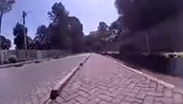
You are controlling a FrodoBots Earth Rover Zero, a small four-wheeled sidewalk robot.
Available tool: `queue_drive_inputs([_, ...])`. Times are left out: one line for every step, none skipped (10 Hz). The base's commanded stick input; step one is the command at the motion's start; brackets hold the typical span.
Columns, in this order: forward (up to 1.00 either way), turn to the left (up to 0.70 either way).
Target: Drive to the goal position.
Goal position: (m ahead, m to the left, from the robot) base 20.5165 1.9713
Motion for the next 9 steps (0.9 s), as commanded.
queue_drive_inputs([0.85, 0.00])
queue_drive_inputs([0.85, 0.00])
queue_drive_inputs([0.85, 0.00])
queue_drive_inputs([0.85, 0.00])
queue_drive_inputs([0.85, 0.00])
queue_drive_inputs([0.85, 0.00])
queue_drive_inputs([0.85, 0.00])
queue_drive_inputs([0.85, 0.00])
queue_drive_inputs([0.85, 0.00])
